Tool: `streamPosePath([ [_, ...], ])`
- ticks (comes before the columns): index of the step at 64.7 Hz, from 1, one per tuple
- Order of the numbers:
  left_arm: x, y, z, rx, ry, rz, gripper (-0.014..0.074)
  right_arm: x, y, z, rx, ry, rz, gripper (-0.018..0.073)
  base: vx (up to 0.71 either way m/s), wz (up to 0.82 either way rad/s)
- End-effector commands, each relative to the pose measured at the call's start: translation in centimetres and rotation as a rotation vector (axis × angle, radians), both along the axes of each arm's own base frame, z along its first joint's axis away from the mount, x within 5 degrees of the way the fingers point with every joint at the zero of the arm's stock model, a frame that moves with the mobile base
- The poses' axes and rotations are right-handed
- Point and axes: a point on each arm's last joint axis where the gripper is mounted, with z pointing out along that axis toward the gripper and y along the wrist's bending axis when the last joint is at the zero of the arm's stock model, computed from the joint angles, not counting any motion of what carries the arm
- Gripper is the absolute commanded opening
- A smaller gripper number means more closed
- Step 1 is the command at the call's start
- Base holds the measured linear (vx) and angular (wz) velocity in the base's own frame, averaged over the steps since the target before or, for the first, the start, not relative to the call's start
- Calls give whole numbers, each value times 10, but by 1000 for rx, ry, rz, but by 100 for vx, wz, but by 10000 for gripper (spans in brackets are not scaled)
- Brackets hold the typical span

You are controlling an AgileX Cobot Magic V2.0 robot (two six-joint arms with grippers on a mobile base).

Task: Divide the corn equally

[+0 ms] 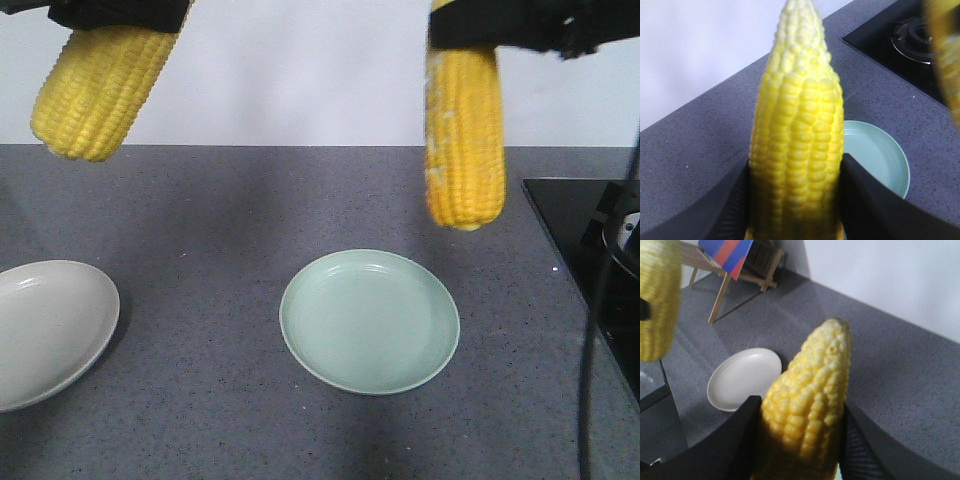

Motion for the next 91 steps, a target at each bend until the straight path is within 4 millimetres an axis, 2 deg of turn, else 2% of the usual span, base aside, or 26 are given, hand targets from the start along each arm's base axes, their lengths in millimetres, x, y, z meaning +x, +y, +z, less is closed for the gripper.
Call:
streamPosePath([
  [1, -12, 5, 17, -61, -65, 0, -8, 10, 22, -14, -19, 28, 108, -4, 0, 0],
  [8, -12, 6, 17, -60, -66, 1, -8, 33, 46, -51, -111, 89, 159, -4, 0, 0],
  [16, -12, 6, 17, -60, -66, 1, -8, 53, 62, -90, -224, 146, 166, -1, 0, 0],
  [23, -12, 6, 17, -60, -66, 1, -8, 65, 74, -114, -298, 163, 172, 0, 0, 0],
  [29, -12, 6, 17, -61, -65, 1, -8, 70, 82, -126, -320, 165, 170, 7, 0, 0],
  [44, -11, 7, 17, -54, -68, 17, -8, 74, 85, -134, -352, 160, 160, 82, 0, 0],
  [55, -7, 9, 9, -22, -53, 56, -8, 74, 84, -136, -370, 165, 166, 241, 0, 0],
  [69, 16, 12, -38, 156, 51, 160, -8, 70, 83, -139, -393, 219, 184, 492, 0, 0],
  [74, 23, 15, -57, 226, 87, 207, -8, 69, 82, -140, -404, 241, 176, 533, 0, 0],
  [79, 30, 19, -78, 310, 124, 268, -8, 69, 81, -140, -414, 246, 175, 538, 0, 0],
  [91, 40, 36, -106, 489, 135, 396, -8, 67, 80, -135, -391, 269, 148, 519, 0, 0],
])
